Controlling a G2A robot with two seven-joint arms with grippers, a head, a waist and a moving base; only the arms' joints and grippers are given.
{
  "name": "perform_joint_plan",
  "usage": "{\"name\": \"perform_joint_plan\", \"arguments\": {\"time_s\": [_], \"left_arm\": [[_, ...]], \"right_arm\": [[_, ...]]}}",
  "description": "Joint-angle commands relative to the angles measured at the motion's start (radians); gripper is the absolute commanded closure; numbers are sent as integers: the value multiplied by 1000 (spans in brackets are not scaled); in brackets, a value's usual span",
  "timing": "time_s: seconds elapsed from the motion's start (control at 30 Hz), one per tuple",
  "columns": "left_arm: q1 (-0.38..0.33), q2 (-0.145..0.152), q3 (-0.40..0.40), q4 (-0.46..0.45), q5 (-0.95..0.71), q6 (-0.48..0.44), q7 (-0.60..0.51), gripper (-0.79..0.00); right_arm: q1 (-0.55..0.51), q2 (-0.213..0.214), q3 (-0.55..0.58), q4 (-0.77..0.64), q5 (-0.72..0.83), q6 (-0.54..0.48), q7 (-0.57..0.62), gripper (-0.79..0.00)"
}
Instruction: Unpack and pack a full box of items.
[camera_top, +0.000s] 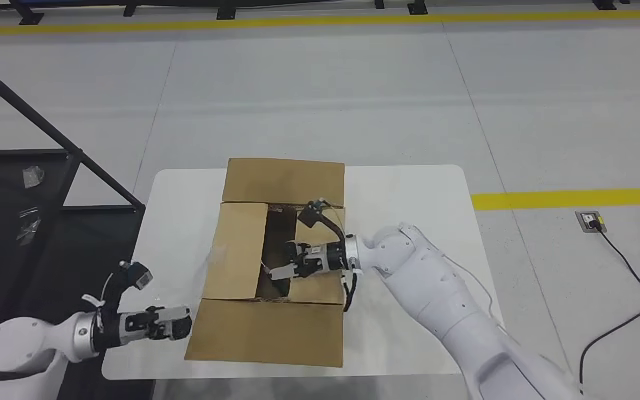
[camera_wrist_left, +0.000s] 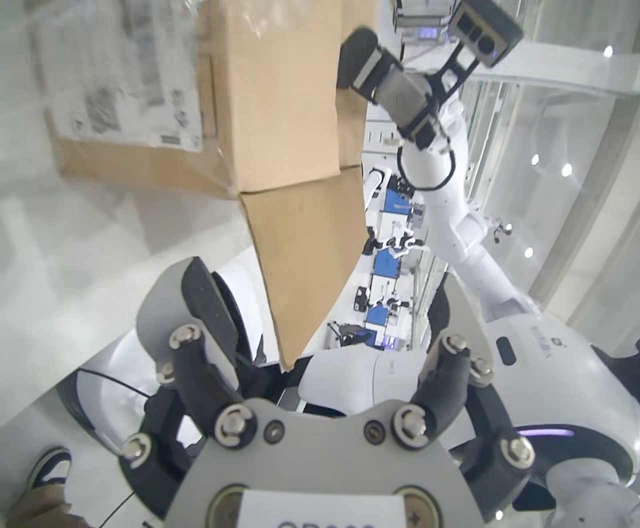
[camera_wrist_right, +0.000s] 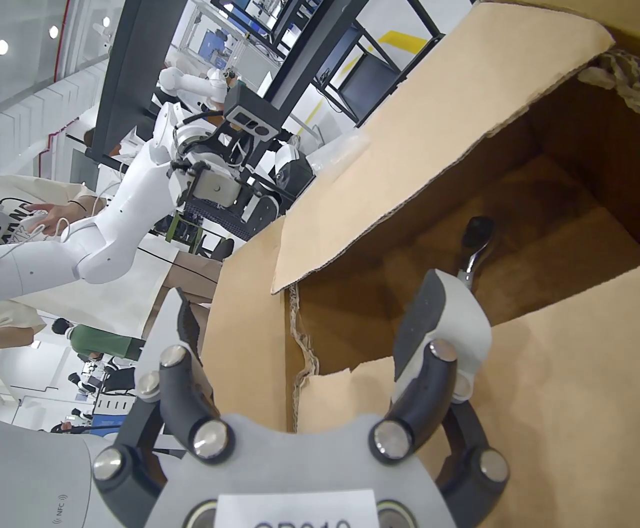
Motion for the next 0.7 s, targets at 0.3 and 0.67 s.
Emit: {"name": "perform_joint_plan", "arguments": {"time_s": [0.3, 0.67], "left_arm": [[8, 21, 57, -56, -77, 15, -29, -785], [-4, 30, 26, -62, -228, 76, 62, -785]], "right_arm": [[-66, 40, 57, -76, -86, -52, -147, -785], [-183, 97, 175, -230, -176, -56, -342, -785]]}}
